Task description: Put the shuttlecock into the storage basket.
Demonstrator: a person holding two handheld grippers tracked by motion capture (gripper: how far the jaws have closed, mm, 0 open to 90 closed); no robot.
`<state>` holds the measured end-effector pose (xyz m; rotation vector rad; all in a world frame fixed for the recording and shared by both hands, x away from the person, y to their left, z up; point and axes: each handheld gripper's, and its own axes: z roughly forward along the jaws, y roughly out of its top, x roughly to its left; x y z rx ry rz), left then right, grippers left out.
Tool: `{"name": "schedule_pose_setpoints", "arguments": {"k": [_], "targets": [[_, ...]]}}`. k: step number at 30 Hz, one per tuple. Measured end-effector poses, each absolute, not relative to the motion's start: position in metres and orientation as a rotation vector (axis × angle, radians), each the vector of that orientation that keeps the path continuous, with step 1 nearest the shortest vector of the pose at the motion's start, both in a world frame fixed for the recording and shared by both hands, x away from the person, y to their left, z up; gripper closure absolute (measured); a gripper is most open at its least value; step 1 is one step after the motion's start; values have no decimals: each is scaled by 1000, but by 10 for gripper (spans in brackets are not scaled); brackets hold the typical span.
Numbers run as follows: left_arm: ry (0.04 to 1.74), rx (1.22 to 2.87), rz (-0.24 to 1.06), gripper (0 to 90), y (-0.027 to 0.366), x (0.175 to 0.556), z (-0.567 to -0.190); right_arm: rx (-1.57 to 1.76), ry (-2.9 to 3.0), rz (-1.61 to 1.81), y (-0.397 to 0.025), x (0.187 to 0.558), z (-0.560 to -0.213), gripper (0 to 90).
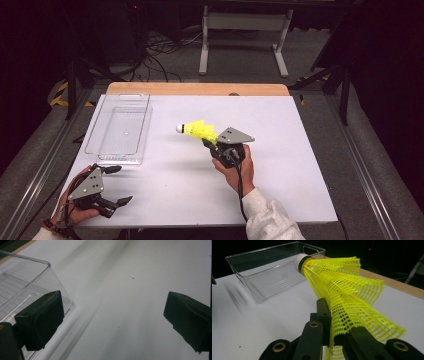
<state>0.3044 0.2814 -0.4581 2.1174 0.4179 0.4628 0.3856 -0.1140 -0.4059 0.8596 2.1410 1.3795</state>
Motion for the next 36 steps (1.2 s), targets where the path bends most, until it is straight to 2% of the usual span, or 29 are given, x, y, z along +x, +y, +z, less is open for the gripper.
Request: {"name": "schedule_pose_setpoints", "arguments": {"k": [20,36], "targets": [[427,2119,449,41,281,305,-459,796,2146,1437,-82,401,-395,888],[428,2117,451,40,282,304,-459,757,2197,1462,-57,409,-401,888]]}}
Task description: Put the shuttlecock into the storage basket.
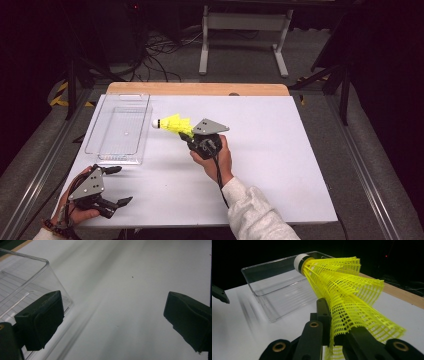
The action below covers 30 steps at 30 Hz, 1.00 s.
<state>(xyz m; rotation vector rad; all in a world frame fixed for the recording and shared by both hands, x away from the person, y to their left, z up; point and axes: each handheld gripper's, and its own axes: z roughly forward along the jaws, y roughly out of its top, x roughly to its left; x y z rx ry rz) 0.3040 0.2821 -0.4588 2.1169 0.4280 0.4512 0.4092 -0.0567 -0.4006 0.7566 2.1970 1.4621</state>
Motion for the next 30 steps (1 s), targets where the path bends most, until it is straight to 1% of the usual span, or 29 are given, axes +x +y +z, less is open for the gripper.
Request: {"name": "schedule_pose_setpoints", "arguments": {"k": [8,13,17,30], "targets": [[426,2116,451,40,282,304,-459,728,2219,1452,-47,411,-397,887],[425,2117,448,40,281,304,-460,719,2242,1457,-38,413,-402,887],[424,2117,444,40,280,301,-460,725,2265,1481,-26,414,-407,887],[445,2111,444,41,283,294,-461,658,2314,1474,5,415,-407,887]]}}
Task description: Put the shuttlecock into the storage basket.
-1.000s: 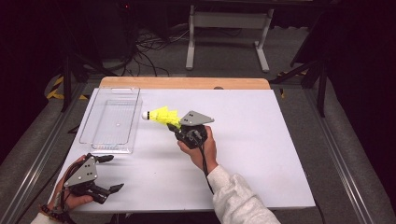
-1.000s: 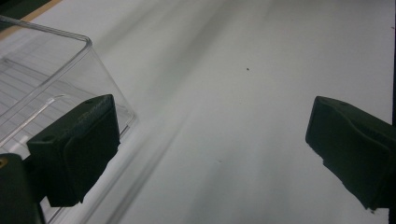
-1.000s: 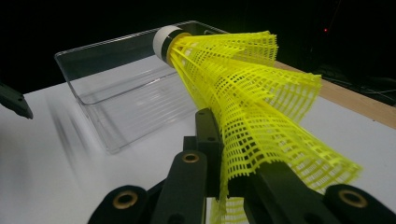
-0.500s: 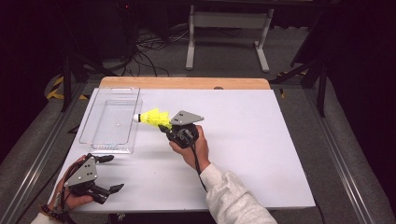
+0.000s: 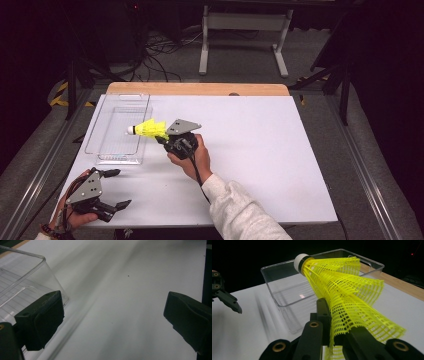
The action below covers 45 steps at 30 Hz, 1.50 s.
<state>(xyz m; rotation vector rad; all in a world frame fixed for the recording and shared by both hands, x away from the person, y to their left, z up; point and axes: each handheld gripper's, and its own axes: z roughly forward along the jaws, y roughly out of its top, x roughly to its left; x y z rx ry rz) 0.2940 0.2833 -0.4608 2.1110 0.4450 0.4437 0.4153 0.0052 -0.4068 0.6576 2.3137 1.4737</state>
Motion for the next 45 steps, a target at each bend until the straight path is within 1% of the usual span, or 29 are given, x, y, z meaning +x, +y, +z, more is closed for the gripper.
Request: {"name": "schedule_pose_setpoints", "arguments": {"k": [25,36,45], "targets": [[445,2113,447,41,285,293,-461,571,2393,1402,44,424,-405,887],[444,2107,447,41,287,292,-461,536,2406,1383,56,431,-397,887],[448,2108,447,41,288,292,-461,448,2448,1296,70,433,-396,887]]}}
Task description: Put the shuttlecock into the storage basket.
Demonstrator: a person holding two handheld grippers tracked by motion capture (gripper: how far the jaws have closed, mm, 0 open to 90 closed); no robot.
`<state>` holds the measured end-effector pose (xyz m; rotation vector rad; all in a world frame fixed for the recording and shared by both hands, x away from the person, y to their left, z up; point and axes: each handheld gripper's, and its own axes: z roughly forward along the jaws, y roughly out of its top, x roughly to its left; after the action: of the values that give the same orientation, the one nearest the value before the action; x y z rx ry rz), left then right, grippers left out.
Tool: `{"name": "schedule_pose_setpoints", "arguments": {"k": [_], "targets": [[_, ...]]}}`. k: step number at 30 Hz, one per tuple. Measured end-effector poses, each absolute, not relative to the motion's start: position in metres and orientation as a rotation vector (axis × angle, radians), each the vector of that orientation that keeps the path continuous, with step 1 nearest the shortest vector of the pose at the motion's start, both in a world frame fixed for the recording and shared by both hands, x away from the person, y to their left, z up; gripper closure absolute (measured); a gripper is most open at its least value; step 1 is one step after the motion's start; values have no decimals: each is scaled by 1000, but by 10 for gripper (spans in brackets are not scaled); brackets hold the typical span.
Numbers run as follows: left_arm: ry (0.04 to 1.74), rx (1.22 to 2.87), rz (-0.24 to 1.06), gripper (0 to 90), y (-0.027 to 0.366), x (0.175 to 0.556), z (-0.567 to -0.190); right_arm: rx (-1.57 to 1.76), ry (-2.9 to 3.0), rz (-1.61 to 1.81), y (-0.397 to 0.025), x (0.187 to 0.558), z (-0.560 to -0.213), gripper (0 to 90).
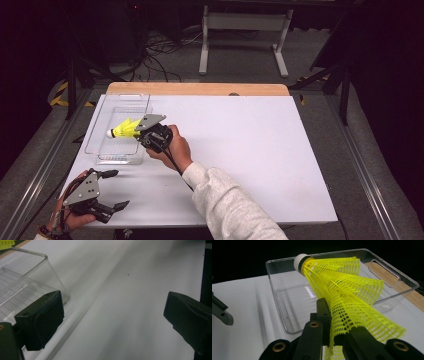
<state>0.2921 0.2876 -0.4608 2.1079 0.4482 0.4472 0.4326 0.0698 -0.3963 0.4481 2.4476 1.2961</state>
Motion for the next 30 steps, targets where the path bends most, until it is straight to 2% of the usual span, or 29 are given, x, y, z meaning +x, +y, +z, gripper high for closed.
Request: {"name": "schedule_pose_setpoints", "arguments": {"k": [30], "targets": [[437,2099,452,41,289,290,-459,367,2554,1215,118,435,-398,886]]}}
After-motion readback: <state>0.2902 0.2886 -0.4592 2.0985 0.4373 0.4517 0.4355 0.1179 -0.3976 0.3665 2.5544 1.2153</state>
